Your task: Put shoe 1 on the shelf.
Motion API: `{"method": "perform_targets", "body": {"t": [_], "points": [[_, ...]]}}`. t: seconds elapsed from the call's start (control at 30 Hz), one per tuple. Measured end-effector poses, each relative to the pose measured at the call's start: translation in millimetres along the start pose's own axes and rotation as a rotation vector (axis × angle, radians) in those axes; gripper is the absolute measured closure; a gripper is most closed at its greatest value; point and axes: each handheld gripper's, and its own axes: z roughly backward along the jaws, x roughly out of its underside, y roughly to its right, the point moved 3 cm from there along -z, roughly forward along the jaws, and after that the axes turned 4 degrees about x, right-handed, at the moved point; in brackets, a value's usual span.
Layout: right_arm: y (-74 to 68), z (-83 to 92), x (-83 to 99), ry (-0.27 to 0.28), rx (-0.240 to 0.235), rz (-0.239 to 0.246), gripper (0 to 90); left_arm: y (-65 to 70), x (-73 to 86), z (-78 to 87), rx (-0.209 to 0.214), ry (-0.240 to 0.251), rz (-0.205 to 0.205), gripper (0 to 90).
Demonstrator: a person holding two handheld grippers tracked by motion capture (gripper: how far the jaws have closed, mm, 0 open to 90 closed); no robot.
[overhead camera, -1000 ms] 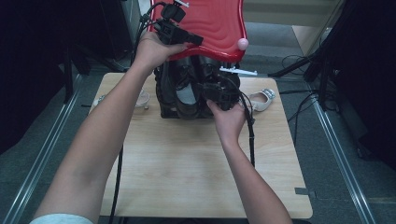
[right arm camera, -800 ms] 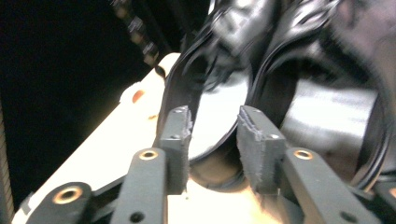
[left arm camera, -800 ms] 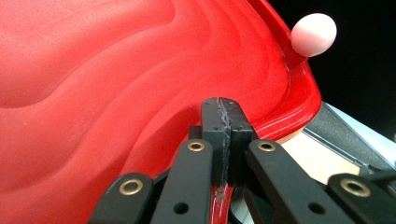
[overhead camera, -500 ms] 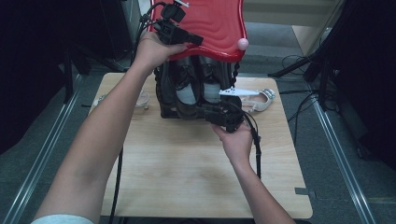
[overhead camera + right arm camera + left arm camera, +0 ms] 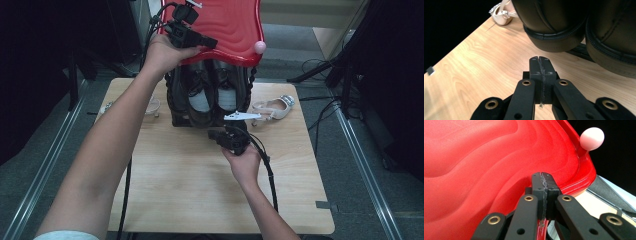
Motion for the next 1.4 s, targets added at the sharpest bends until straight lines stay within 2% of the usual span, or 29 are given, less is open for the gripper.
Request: {"method": "perform_targets", "body": {"t": [0.17,0.37,0.43,0.5,0.6,0.77,1.0,1.3,1.4], "points": [[2.8,-8.2,0.3,0.035,0.036,0.009,90.0,0.1,0.1,-0.1,-0.002,0.002,0.000,89.8],[5.3,-13.1,-8.3,0.070,0.064,-0.011,90.0,0.3,0.3,0.0,-0.002,0.001,-0.001,89.9],[5.1,-12.9,-13.1,0.080,0.059,-0.032,90.0,0.1,0.6,0.2,-0.006,0.005,-0.005,89.8],[4.6,-12.6,-16.2,0.075,0.034,-0.051,90.0,-0.3,0.8,0.4,-0.003,0.006,-0.001,89.8],[4.8,-12.8,-16.6,0.066,0.047,-0.037,90.0,0.1,0.5,-0.1,-0.006,0.006,-0.003,89.8],[6.3,-16.1,-21.6,0.078,0.062,-0.051,90.0,0.3,1.0,0.1,-0.007,0.010,-0.003,89.8],[0.1,-23.4,-31.5,0.085,0.097,-0.017,90.0,-0.2,1.2,0.1,-0.007,0.014,0.001,89.8],[-4.8,-25.6,-31.9,0.090,0.116,-0.013,90.0,0.4,1.3,-0.1,-0.007,0.014,-0.001,89.8],[-12.0,-25.7,-32.8,0.101,0.152,0.033,90.0,0.0,1.5,0.2,-0.007,0.014,-0.002,89.8]]}}
